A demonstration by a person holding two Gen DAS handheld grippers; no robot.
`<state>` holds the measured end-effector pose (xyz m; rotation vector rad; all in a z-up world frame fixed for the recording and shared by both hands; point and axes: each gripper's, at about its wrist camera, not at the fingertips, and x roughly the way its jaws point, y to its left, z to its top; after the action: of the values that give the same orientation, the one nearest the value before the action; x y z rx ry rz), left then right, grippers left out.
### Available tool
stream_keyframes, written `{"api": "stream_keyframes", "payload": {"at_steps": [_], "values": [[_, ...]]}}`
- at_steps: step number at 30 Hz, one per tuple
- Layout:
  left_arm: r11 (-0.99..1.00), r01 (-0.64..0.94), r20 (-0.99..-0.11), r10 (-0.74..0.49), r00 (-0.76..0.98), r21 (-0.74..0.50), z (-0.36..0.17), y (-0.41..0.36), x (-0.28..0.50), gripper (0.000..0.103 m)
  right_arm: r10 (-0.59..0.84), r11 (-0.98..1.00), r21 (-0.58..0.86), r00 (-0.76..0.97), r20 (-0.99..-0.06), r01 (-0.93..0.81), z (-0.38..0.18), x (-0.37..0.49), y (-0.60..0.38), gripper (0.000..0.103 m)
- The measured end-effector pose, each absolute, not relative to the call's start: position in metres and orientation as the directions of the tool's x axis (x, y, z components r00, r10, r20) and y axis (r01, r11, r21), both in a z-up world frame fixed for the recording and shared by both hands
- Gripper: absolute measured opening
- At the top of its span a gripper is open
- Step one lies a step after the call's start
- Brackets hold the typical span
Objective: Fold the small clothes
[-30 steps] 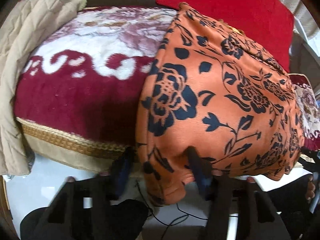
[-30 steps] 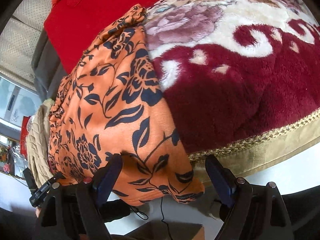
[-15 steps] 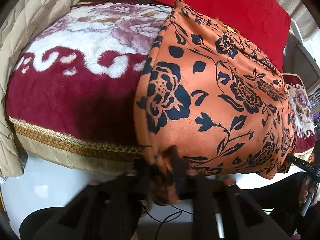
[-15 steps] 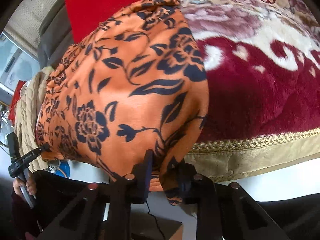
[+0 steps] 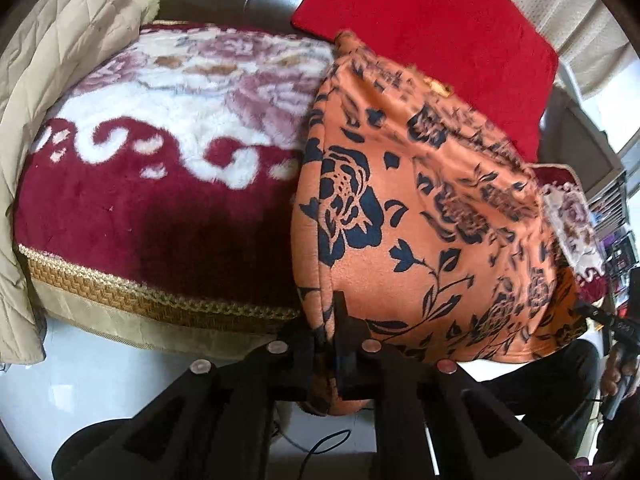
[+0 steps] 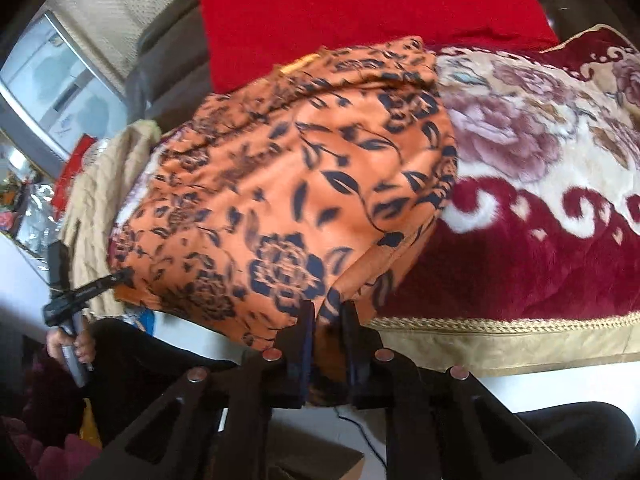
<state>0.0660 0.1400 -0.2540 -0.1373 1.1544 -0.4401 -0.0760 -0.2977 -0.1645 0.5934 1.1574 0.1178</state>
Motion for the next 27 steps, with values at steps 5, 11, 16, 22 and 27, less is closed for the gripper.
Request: {"api": "stream_keyframes", "payload": {"at_steps": [5,11,16,22,27], "values": [[0.906,0.295,-0.860,-0.395,0.324,-0.305,-0.260,0.127,0.065,0.014,0.406,0.825,0.513,0.384,-0.829,0.236,-0.178,-0.066,-0.289,0.015],[0.873,0.316,-0.804,-0.473,0.361,-0.372,-0.232,0.136,0.068,0.006,0.447,0.792,0.577,0.455,-0.770,0.197,-0.150,-0.061,-0.294,0.015],[0.841,0.336,-0.731,-0.536,0.421,-0.423,-0.197,0.150,0.067,0.005,0.477,0.743,0.649,0.548,-0.687,0.166,-0.117,-0.053,-0.311,0.015],[0.824,0.355,-0.698,-0.564,0.442,-0.442,-0.174,0.152,0.070,0.005,0.469,0.728,0.664,0.580,-0.666,0.174,-0.105,-0.048,-0.319,0.015],[0.837,0.354,-0.745,-0.538,0.394,-0.417,-0.197,0.140,0.070,0.006,0.462,0.727,0.644,0.523,-0.716,0.238,-0.129,-0.053,-0.322,0.015]]}}
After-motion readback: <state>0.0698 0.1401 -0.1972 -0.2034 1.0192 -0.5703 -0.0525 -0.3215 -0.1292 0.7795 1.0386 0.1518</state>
